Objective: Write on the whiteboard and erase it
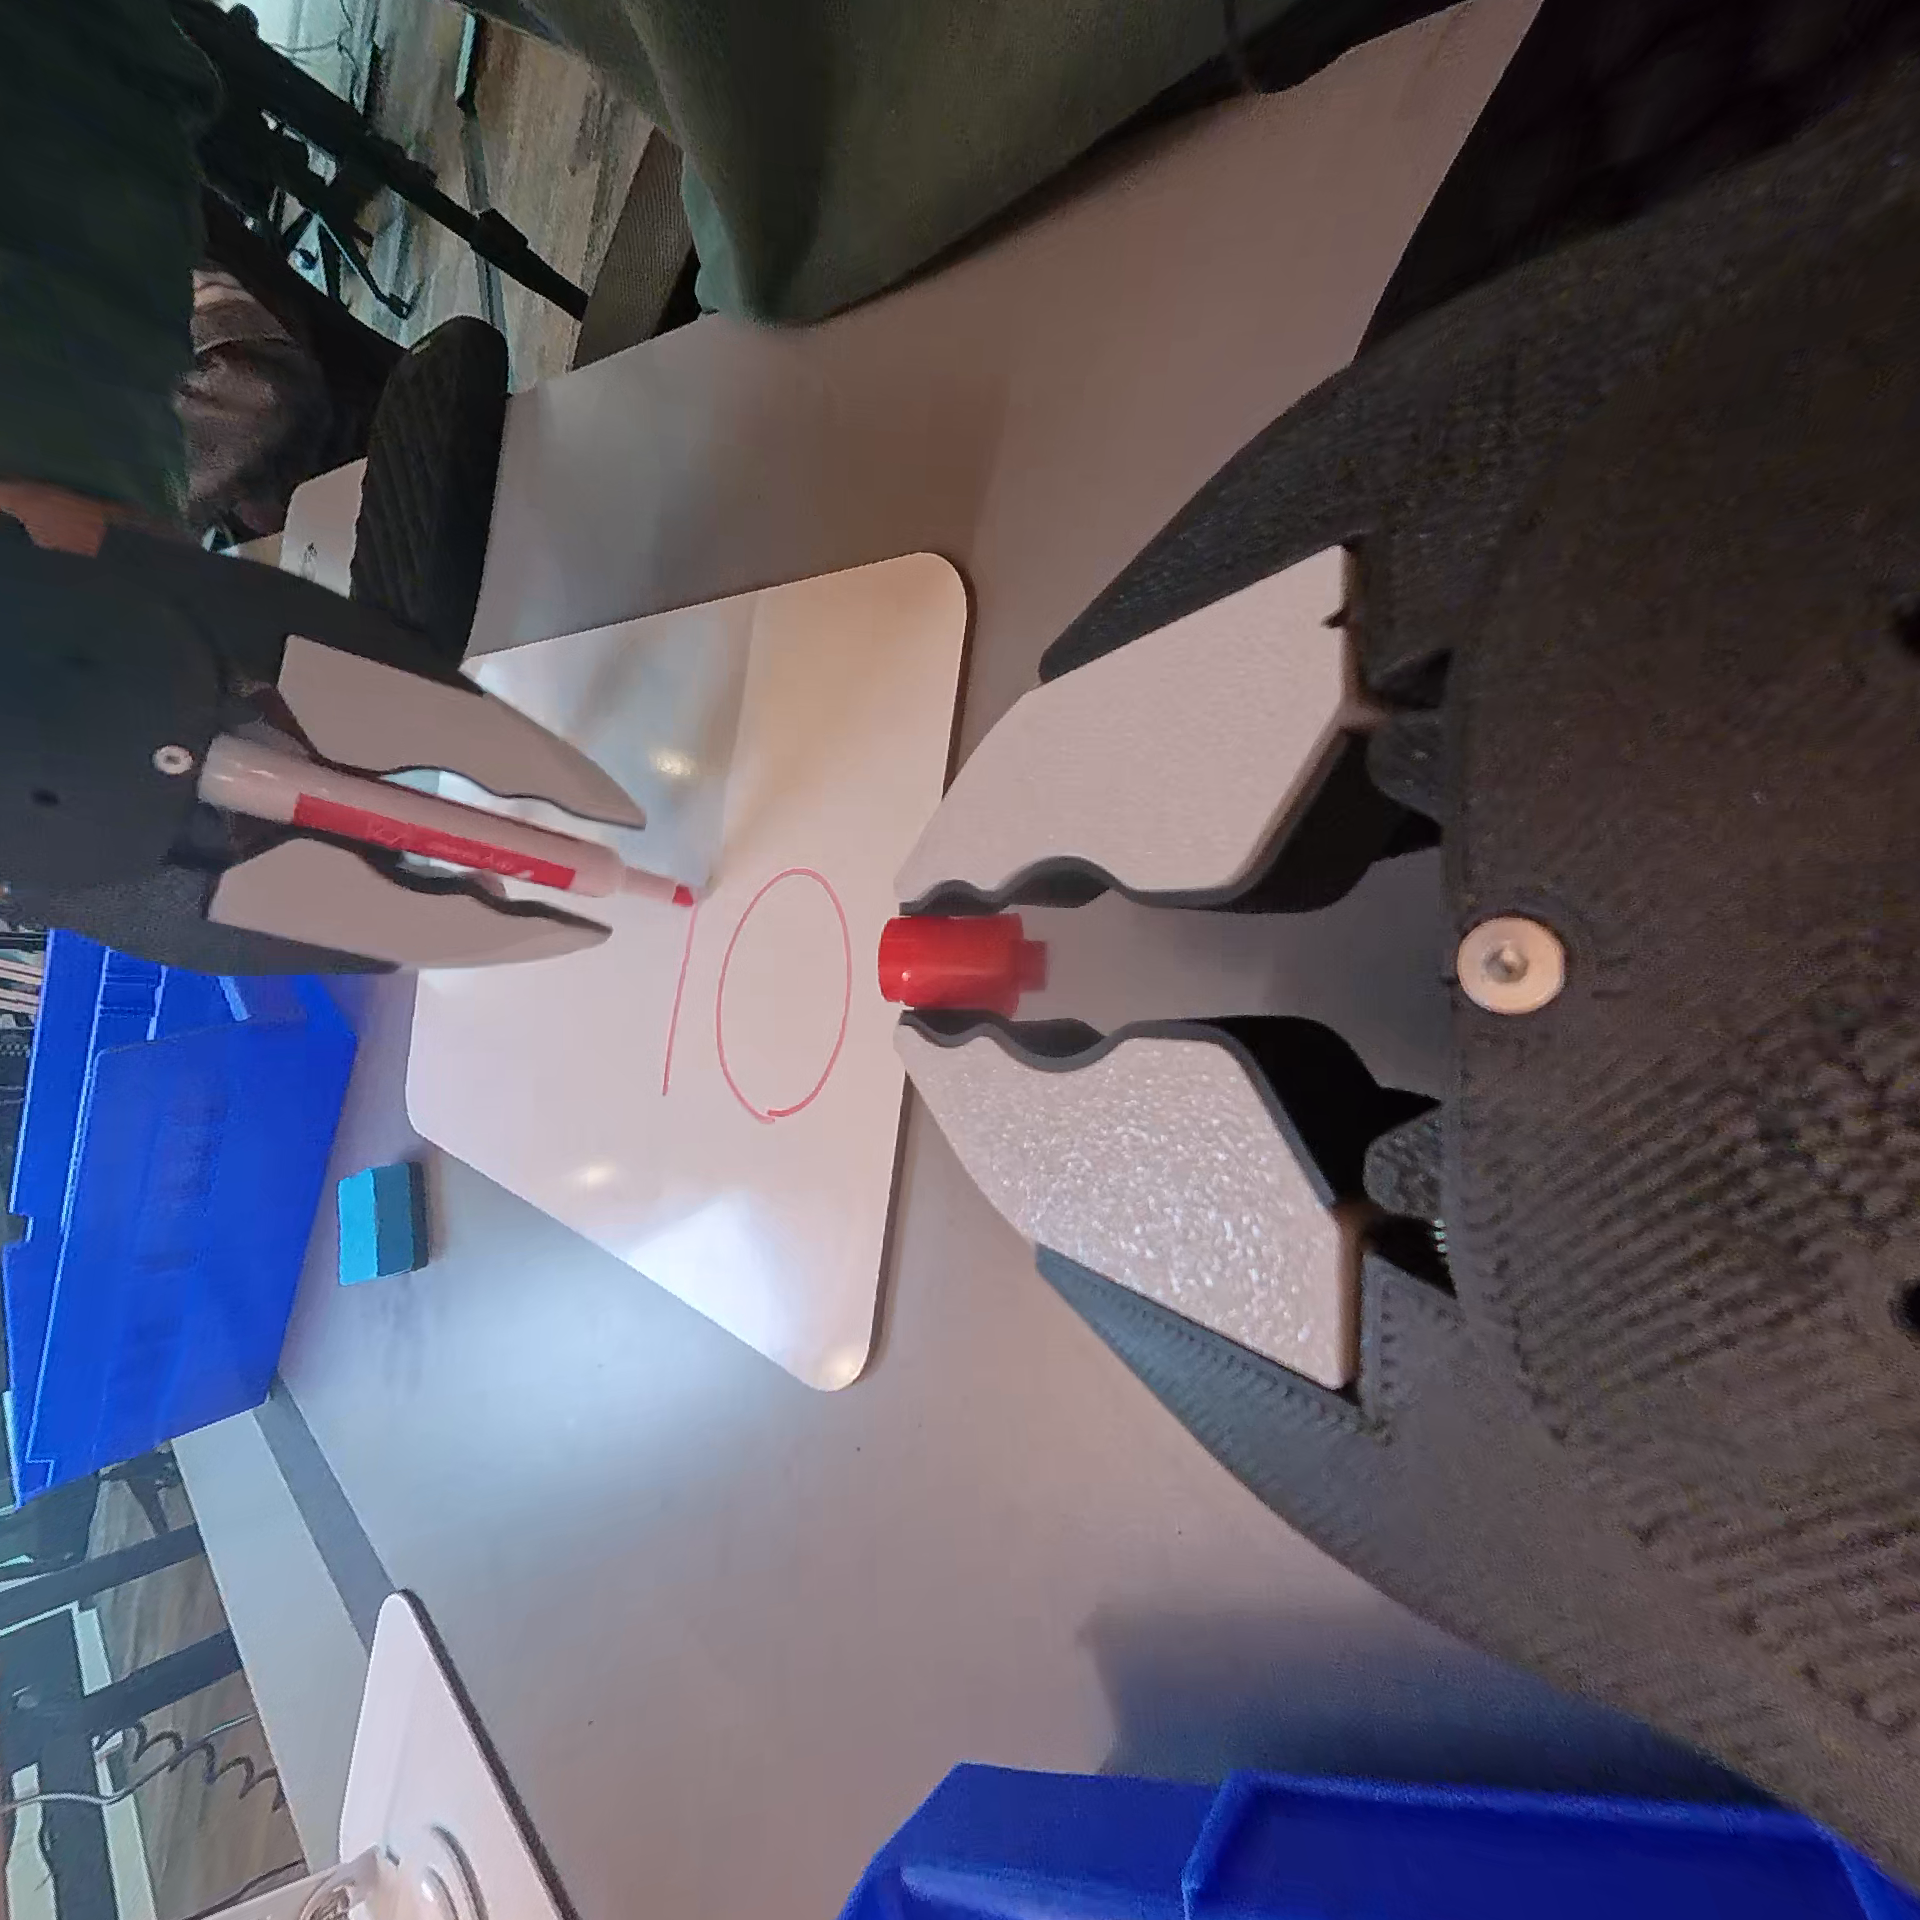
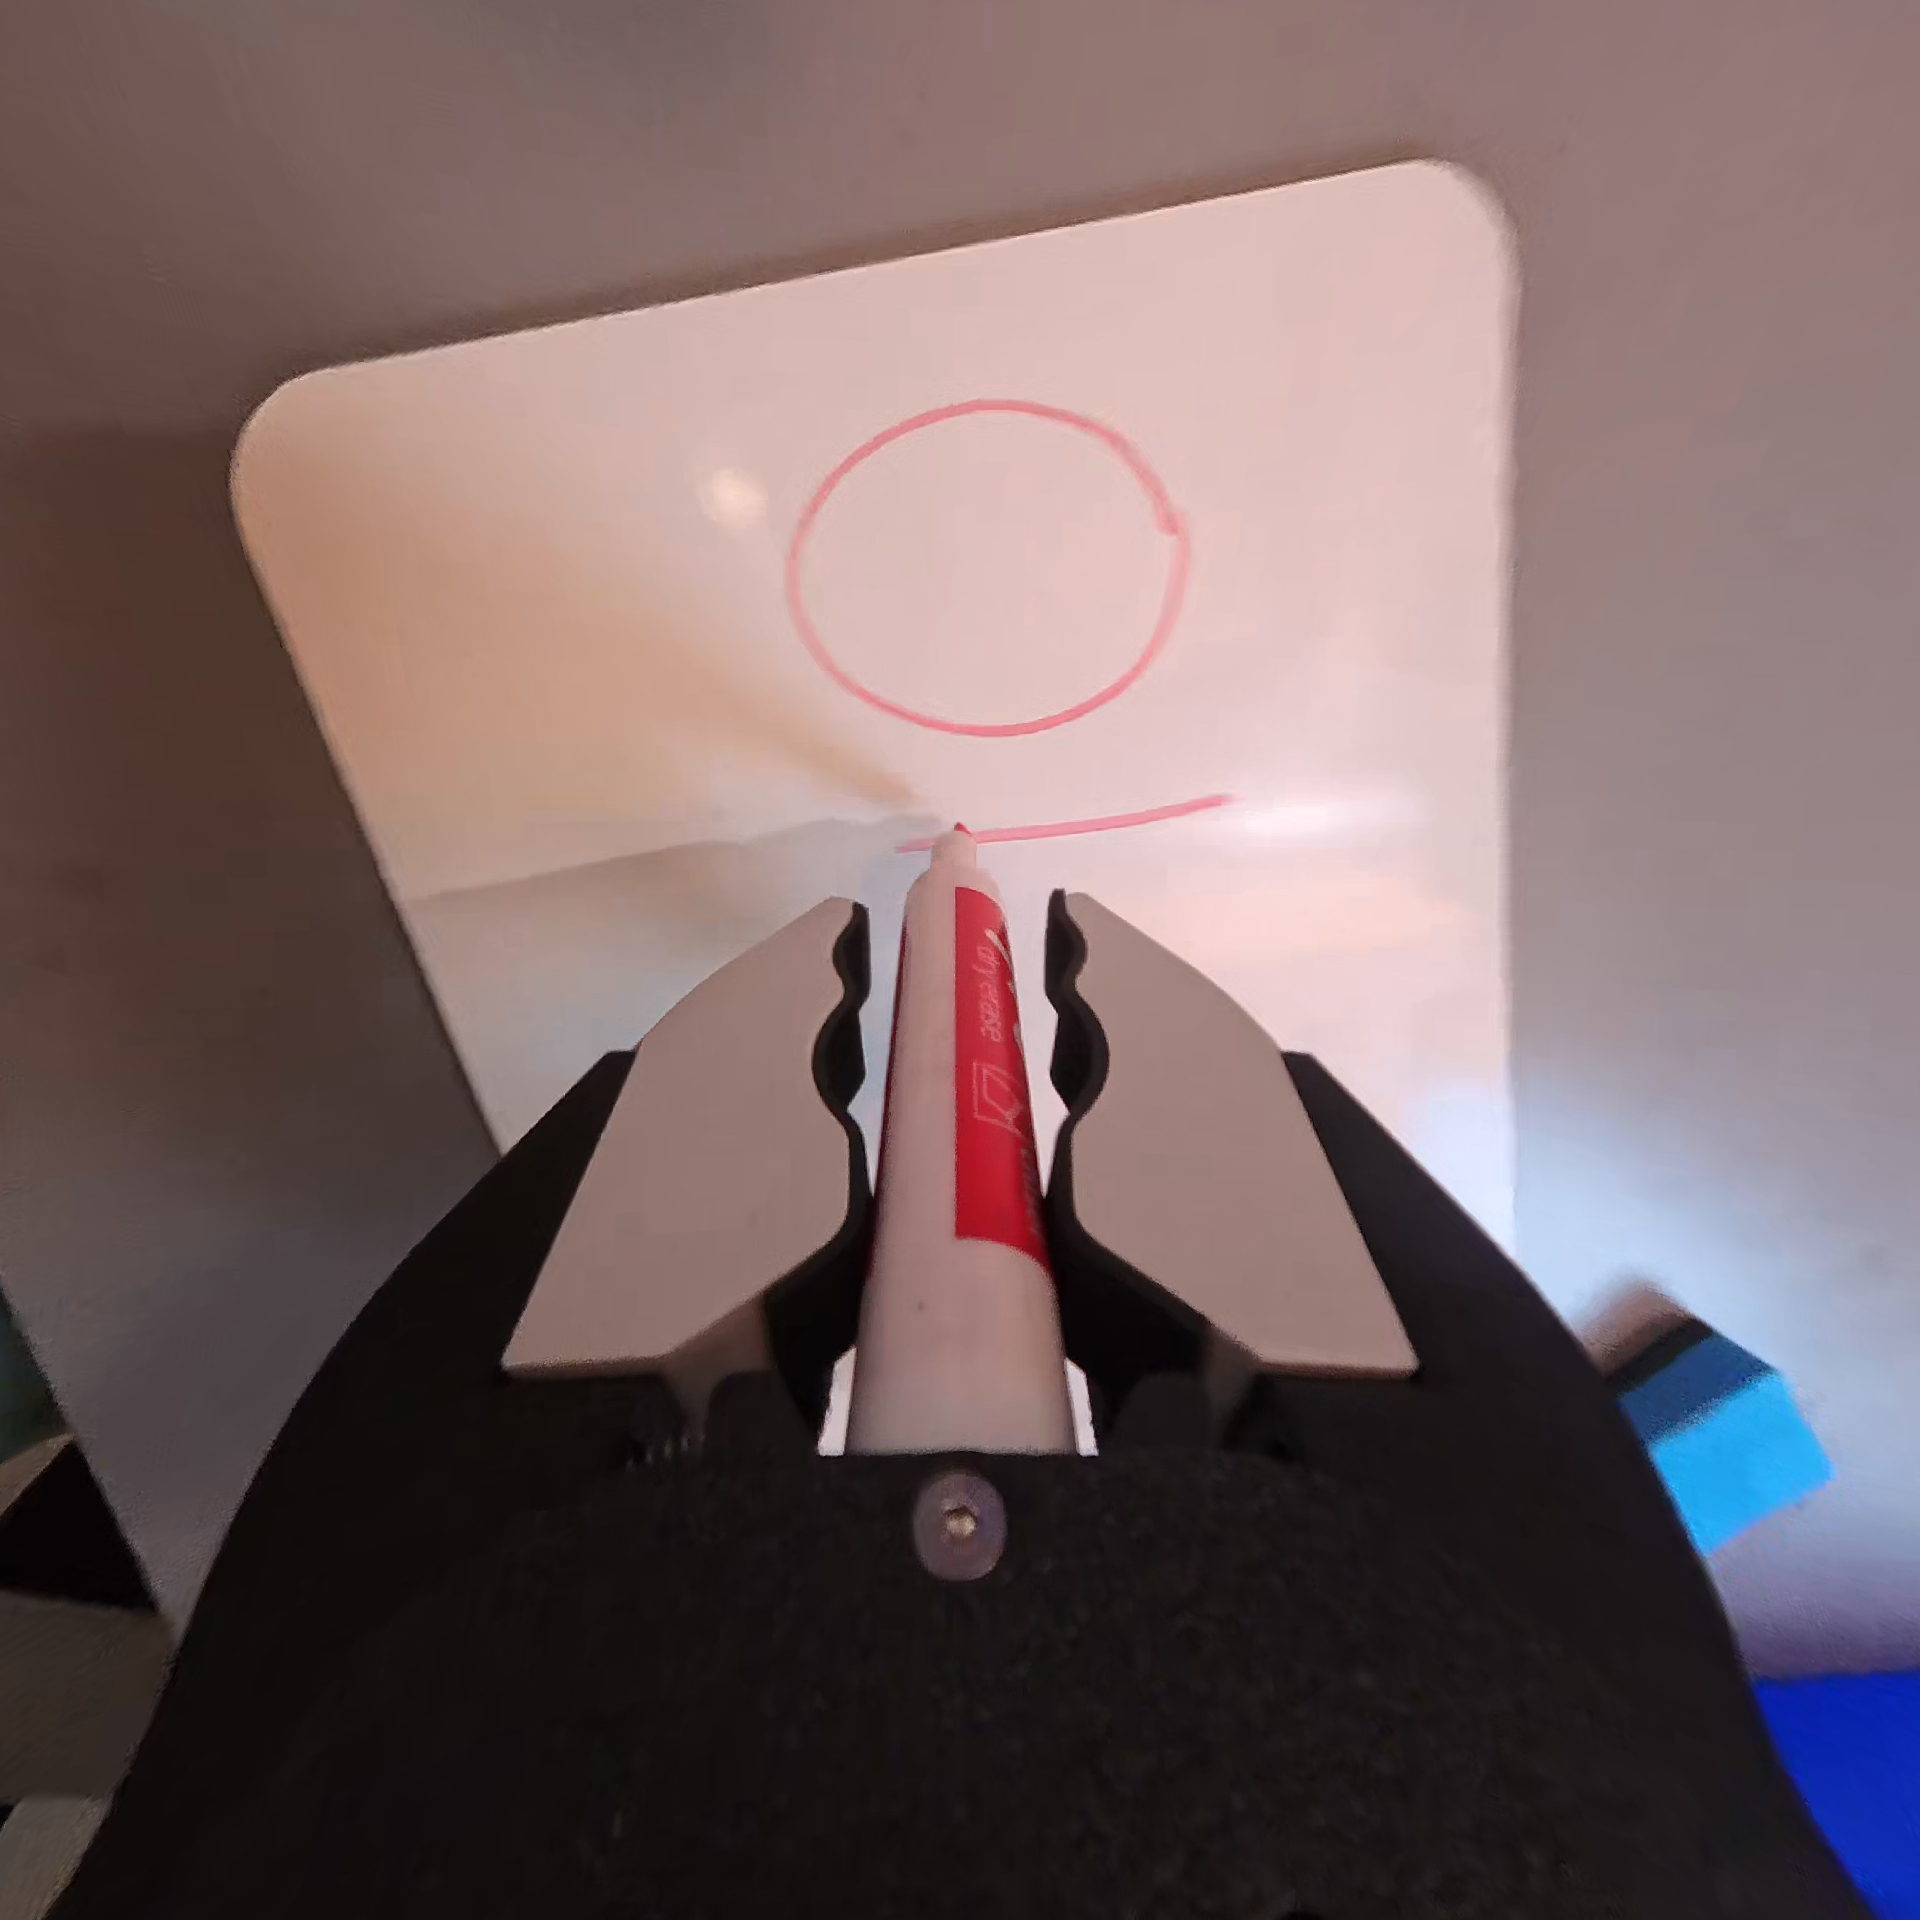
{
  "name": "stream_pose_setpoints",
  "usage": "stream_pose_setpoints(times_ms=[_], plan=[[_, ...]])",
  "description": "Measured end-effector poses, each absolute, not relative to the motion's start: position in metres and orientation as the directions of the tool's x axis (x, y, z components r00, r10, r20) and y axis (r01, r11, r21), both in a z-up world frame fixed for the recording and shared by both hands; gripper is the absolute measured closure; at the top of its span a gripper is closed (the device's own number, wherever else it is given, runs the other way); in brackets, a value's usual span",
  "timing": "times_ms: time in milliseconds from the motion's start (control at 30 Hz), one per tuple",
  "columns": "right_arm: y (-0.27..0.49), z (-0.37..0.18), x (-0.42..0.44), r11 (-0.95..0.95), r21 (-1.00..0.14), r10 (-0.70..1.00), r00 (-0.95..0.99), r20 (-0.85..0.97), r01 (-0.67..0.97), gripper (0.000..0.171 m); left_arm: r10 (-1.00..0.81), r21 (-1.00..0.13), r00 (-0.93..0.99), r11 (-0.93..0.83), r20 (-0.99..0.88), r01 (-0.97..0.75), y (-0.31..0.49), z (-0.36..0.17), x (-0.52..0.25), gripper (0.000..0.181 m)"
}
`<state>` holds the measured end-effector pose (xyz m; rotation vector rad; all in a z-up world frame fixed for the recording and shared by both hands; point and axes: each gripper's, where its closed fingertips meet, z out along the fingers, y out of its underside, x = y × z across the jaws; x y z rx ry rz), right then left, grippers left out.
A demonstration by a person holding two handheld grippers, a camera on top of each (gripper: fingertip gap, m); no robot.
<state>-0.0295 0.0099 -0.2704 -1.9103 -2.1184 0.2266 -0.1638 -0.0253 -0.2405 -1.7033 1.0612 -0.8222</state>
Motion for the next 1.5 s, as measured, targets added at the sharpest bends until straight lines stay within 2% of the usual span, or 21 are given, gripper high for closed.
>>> stream_pose_setpoints(times_ms=[233,800,1167,1500], plan=[[0.066,-0.265,-0.039,0.075,-0.330,0.982,-0.013,0.187,0.941,0.138,-0.913,-0.939,0.405,-0.184,0.053,-0.292,-0.025,-0.241,-0.164,0.165],[0.070,-0.277,-0.038,0.074,-0.299,0.984,-0.021,0.177,0.951,0.138,-0.913,-0.942,0.403,-0.185,0.061,-0.279,-0.025,-0.238,-0.166,0.165],[0.085,-0.277,0.018,-0.020,-0.236,0.975,0.071,0.209,0.972,0.138,-0.913,-0.940,0.403,-0.187,0.059,-0.284,-0.025,-0.239,-0.166,0.165],[0.082,-0.277,0.028,-0.042,-0.237,0.975,0.091,0.201,0.971,0.138,-0.913,-0.939,0.405,-0.187,0.057,-0.289,-0.024,-0.240,-0.166,0.165]])
